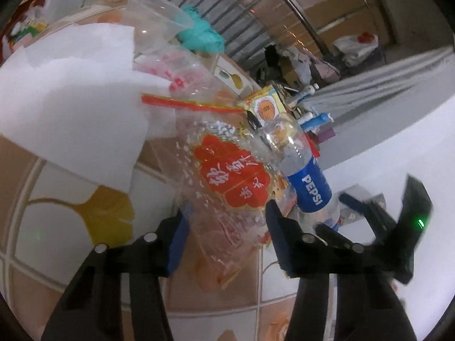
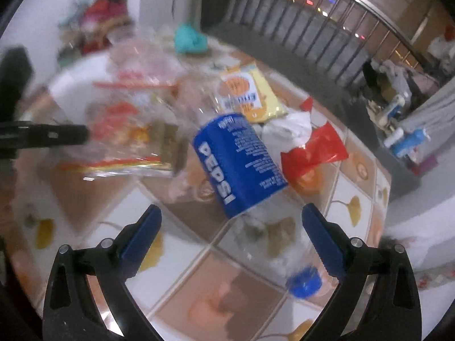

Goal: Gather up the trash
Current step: 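Grasp the Pepsi bottle with right gripper while left grasps clear red-label bag, then carry the Pepsi bottle over the basket and open the right gripper, then lower the clear bag over the basket and open the left gripper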

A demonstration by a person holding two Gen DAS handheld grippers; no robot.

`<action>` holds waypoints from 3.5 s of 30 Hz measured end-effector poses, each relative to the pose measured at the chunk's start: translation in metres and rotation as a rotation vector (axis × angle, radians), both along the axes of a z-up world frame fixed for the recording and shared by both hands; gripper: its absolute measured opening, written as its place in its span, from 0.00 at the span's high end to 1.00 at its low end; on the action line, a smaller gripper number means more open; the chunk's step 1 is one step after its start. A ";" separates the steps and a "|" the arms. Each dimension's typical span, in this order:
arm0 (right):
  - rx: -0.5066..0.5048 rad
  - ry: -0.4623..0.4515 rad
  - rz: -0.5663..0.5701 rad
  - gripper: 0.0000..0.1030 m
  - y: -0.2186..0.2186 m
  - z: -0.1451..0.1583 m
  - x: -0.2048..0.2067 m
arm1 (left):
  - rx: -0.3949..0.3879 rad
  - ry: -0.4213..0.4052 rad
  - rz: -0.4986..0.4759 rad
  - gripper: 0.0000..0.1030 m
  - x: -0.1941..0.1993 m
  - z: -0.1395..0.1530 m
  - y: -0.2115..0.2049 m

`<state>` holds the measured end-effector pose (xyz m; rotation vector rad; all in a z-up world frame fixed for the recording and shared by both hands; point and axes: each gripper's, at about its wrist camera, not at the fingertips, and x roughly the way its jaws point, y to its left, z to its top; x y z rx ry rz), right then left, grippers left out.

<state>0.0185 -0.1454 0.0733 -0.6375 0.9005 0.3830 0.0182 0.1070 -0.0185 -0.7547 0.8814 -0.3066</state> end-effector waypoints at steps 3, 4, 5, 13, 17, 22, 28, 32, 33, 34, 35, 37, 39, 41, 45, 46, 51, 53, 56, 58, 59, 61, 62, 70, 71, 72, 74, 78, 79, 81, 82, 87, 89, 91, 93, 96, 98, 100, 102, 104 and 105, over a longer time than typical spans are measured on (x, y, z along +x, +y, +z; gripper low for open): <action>-0.154 -0.038 -0.015 0.08 0.010 -0.018 0.012 | -0.003 0.022 0.011 0.81 0.001 -0.007 0.003; -0.176 -0.043 -0.026 0.10 0.010 -0.021 0.014 | -0.013 0.037 0.007 0.90 0.000 -0.011 0.004; -0.185 -0.050 -0.040 0.14 0.009 -0.022 0.016 | -0.044 0.054 0.012 0.96 0.001 -0.018 0.008; 0.015 0.060 -0.147 0.33 -0.017 -0.009 -0.002 | 0.054 -0.050 -0.012 0.99 -0.030 0.009 0.001; 0.135 0.060 -0.278 0.33 -0.042 0.003 -0.027 | 0.144 -0.130 -0.042 1.00 -0.058 0.040 -0.011; 0.372 0.042 -0.454 0.33 -0.108 0.043 -0.090 | 0.149 -0.212 -0.099 1.00 -0.093 0.074 -0.031; 0.509 -0.096 -0.654 0.33 -0.205 0.082 -0.220 | 0.086 -0.349 -0.192 1.00 -0.137 0.119 -0.069; 0.578 -0.099 -0.864 0.33 -0.252 0.064 -0.320 | 0.009 -0.405 -0.284 1.00 -0.164 0.139 -0.100; 0.607 -0.065 -0.912 0.33 -0.262 0.051 -0.343 | 0.006 -0.420 -0.301 1.00 -0.167 0.144 -0.105; 0.620 -0.035 -0.953 0.34 -0.267 0.039 -0.359 | 0.011 -0.440 -0.319 1.00 -0.175 0.148 -0.111; 0.626 0.019 -1.019 0.34 -0.275 0.017 -0.380 | 0.019 -0.461 -0.337 1.00 -0.185 0.152 -0.117; 0.622 0.126 -1.099 0.36 -0.282 -0.022 -0.400 | 0.012 -0.487 -0.374 1.00 -0.198 0.159 -0.129; 0.637 0.243 -1.163 0.36 -0.289 -0.063 -0.410 | 0.008 -0.498 -0.397 1.00 -0.204 0.164 -0.134; 0.696 0.352 -1.184 0.37 -0.291 -0.106 -0.411 | 0.031 -0.510 -0.404 1.00 -0.210 0.169 -0.142; 0.634 0.476 -1.184 0.37 -0.288 -0.187 -0.377 | 0.058 -0.500 -0.401 1.00 -0.214 0.168 -0.147; 0.606 0.506 -1.190 0.37 -0.288 -0.205 -0.367 | 0.062 -0.497 -0.401 1.00 -0.215 0.168 -0.146; 0.438 0.700 -1.176 0.37 -0.283 -0.303 -0.325 | 0.108 -0.486 -0.389 1.00 -0.225 0.164 -0.151; 0.336 0.761 -1.154 0.34 -0.278 -0.333 -0.321 | 0.117 -0.481 -0.396 1.00 -0.225 0.163 -0.155; 0.310 0.836 -1.120 0.19 -0.273 -0.351 -0.327 | 0.137 -0.469 -0.425 1.00 -0.227 0.159 -0.166; 0.270 0.842 -1.091 0.18 -0.268 -0.358 -0.337 | 0.147 -0.466 -0.453 1.00 -0.230 0.155 -0.177; 0.243 0.853 -1.086 0.18 -0.267 -0.361 -0.343 | 0.146 -0.464 -0.465 1.00 -0.230 0.155 -0.180; 0.270 0.843 -1.106 0.18 -0.271 -0.354 -0.352 | 0.152 -0.456 -0.498 1.00 -0.231 0.152 -0.190; 0.324 0.816 -1.125 0.18 -0.278 -0.340 -0.358 | 0.161 -0.453 -0.518 1.00 -0.233 0.151 -0.197; 0.526 0.509 -1.273 0.12 -0.357 -0.198 -0.411 | 0.214 -0.440 -0.717 1.00 -0.261 0.140 -0.259; 0.503 0.422 -1.334 0.12 -0.375 -0.176 -0.426 | 0.230 -0.414 -0.759 1.00 -0.266 0.131 -0.274; 0.493 0.368 -1.371 0.12 -0.387 -0.164 -0.432 | 0.241 -0.393 -0.786 1.00 -0.269 0.125 -0.284; 0.505 0.228 -1.452 0.12 -0.413 -0.139 -0.452 | 0.311 -0.357 -0.838 1.00 -0.279 0.104 -0.313; 0.413 0.100 -1.459 0.12 -0.422 -0.128 -0.459 | 0.522 -0.309 -0.957 0.99 -0.296 0.043 -0.376; 0.415 0.077 -1.436 0.12 -0.420 -0.126 -0.458 | 0.635 -0.343 -0.980 0.99 -0.305 0.021 -0.397; 0.471 0.072 -1.399 0.12 -0.416 -0.130 -0.454 | 0.827 -0.449 -1.020 0.99 -0.320 -0.016 -0.427; 0.503 0.079 -1.388 0.12 -0.414 -0.131 -0.453 | 0.927 -0.488 -1.058 0.99 -0.326 -0.038 -0.442; 0.486 0.054 -1.406 0.12 -0.420 -0.124 -0.454 | 1.281 -0.445 -1.260 0.95 -0.337 -0.161 -0.498; 0.503 0.037 -1.411 0.12 -0.416 -0.122 -0.455 | 1.341 -0.374 -1.305 0.95 -0.333 -0.188 -0.510; 0.534 0.034 -1.420 0.12 -0.418 -0.125 -0.456 | 1.339 -0.297 -1.310 0.69 -0.321 -0.204 -0.517; 0.545 0.035 -1.425 0.12 -0.415 -0.124 -0.455 | 1.345 -0.292 -1.282 0.45 -0.317 -0.208 -0.515; 0.553 0.037 -1.430 0.12 -0.419 -0.120 -0.455 | 1.258 -0.303 -1.289 0.45 -0.318 -0.190 -0.509; 0.566 0.042 -1.432 0.12 -0.420 -0.118 -0.454 | 1.147 -0.331 -1.292 0.44 -0.326 -0.166 -0.501; 0.571 0.036 -1.431 0.12 -0.420 -0.111 -0.455 | 1.051 -0.357 -1.281 0.44 -0.328 -0.140 -0.491; 0.573 0.017 -1.422 0.12 -0.417 -0.107 -0.455 | 0.895 -0.376 -1.277 0.44 -0.333 -0.101 -0.469; 0.584 -0.001 -1.401 0.12 -0.410 -0.100 -0.454 | 0.772 -0.416 -1.253 0.44 -0.336 -0.062 -0.443; 0.593 -0.009 -1.389 0.12 -0.407 -0.097 -0.453 | 0.725 -0.445 -1.225 0.44 -0.338 -0.041 -0.429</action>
